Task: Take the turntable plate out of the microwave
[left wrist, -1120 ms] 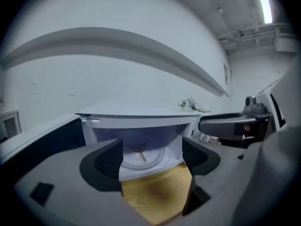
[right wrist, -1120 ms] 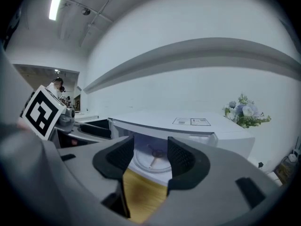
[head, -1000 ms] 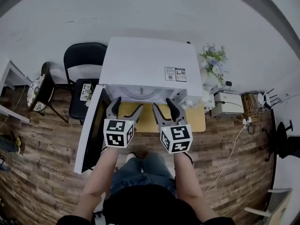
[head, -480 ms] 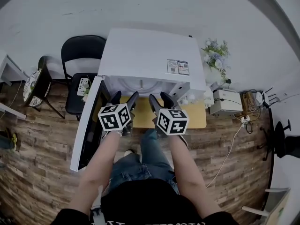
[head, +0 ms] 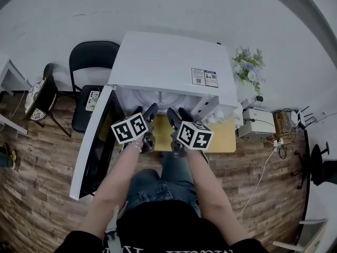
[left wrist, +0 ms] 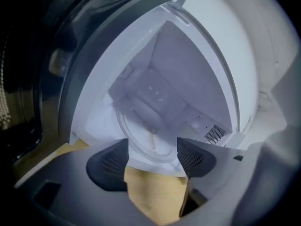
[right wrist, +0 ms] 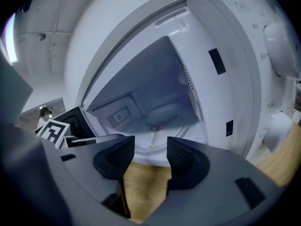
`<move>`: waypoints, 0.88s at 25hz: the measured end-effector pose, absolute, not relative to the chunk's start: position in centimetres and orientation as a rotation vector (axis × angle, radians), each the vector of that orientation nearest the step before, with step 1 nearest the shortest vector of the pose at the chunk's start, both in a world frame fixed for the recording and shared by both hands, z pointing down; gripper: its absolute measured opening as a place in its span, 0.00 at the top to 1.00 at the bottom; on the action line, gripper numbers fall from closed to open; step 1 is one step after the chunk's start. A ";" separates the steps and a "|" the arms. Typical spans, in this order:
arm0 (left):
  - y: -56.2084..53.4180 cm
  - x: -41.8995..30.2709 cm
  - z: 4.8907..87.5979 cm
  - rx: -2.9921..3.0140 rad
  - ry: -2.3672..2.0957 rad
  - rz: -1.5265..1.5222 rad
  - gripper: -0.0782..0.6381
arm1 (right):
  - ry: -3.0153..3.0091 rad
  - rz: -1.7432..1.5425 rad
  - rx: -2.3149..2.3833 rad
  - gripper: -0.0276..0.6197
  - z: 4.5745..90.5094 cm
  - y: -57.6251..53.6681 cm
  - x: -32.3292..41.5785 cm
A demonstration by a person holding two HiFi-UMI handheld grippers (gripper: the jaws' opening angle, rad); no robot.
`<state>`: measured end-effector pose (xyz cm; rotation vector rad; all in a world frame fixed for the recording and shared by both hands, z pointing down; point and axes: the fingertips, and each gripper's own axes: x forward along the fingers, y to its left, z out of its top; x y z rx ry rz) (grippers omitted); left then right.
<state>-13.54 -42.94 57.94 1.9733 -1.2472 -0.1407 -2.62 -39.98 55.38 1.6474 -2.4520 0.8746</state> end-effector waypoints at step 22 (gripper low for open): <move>-44.8 -14.8 61.1 1.517 -1.161 -0.549 0.85 | -2.489 1.364 1.612 0.65 57.4 -40.7 -2.7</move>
